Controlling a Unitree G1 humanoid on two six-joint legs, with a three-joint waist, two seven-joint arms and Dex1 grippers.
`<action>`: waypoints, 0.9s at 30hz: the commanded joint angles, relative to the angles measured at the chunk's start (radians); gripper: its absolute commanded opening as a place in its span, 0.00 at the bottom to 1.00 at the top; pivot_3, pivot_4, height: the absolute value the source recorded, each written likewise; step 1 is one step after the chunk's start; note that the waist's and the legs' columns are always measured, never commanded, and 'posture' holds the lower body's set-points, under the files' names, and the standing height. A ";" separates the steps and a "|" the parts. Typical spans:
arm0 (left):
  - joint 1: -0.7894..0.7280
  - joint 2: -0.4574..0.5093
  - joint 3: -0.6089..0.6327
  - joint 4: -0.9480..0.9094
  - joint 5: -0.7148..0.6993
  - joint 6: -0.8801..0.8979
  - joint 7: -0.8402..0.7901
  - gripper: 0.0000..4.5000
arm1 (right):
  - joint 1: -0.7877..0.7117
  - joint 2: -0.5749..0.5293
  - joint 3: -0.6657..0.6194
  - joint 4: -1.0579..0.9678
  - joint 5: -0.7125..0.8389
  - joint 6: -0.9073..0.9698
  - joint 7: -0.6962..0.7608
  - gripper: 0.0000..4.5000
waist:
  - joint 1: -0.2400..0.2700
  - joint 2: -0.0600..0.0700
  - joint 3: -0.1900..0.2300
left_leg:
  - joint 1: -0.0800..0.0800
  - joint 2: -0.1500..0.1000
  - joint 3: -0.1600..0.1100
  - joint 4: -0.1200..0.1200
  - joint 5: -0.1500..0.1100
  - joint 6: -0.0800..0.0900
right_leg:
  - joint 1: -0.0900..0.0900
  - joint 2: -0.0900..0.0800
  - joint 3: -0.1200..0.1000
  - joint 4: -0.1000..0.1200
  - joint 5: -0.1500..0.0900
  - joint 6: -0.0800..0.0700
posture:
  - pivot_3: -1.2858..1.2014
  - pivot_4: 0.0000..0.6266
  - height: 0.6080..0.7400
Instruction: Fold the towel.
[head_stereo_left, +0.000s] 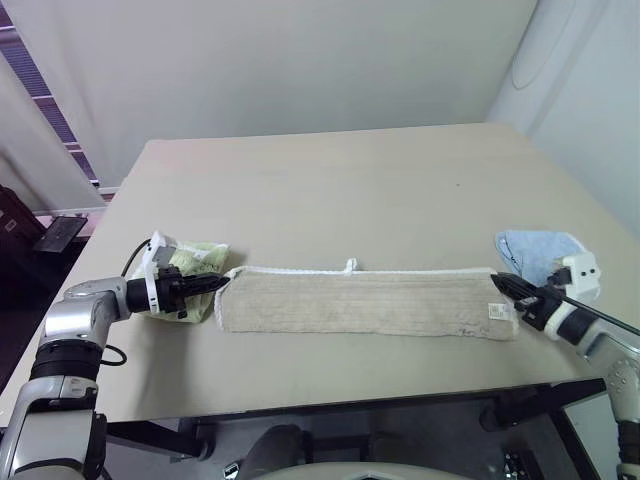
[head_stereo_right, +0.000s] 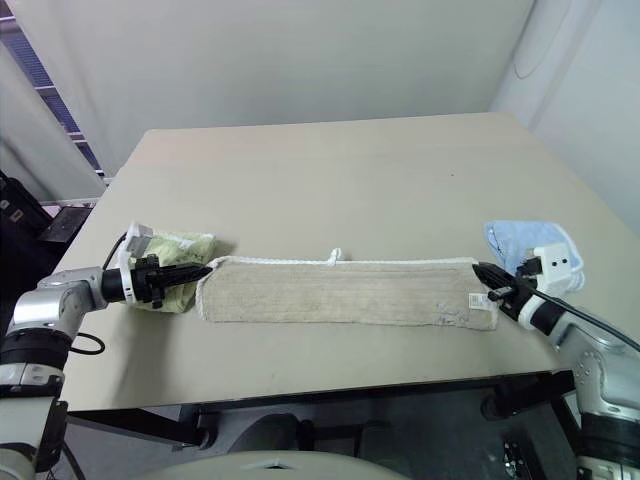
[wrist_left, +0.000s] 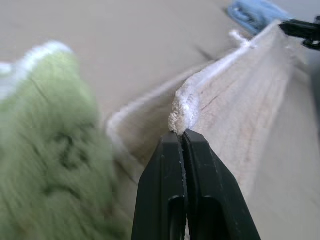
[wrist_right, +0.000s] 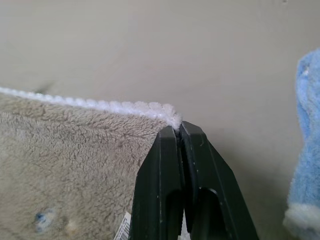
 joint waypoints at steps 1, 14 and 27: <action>-0.035 -0.016 -0.006 0.001 0.028 -0.012 0.031 0.01 | -0.064 0.014 0.013 0.042 -0.023 -0.026 -0.026 0.00 | -0.001 0.000 0.000 | 0.000 0.000 0.000 0.000 0.000 0.000 | 0.000 0.000 0.000 0.000 0.000 0.000 | 0.52 0.00 1.00; -0.002 -0.014 0.018 -0.077 0.015 0.058 0.060 0.24 | -0.088 0.041 0.079 0.033 -0.030 -0.001 0.010 0.31 | -0.001 0.000 -0.001 | 0.001 0.000 0.000 0.000 0.000 0.000 | 0.000 0.000 0.000 0.001 0.002 0.003 | 0.52 0.00 1.00; 0.049 0.084 0.098 -0.309 -0.089 0.130 0.014 0.86 | -0.139 -0.025 -0.220 -0.067 0.384 0.493 -0.050 0.94 | 0.000 0.000 0.000 | 0.000 0.000 0.000 -0.001 0.000 0.000 | -0.001 0.000 0.000 0.000 0.002 0.002 | 0.52 0.00 1.00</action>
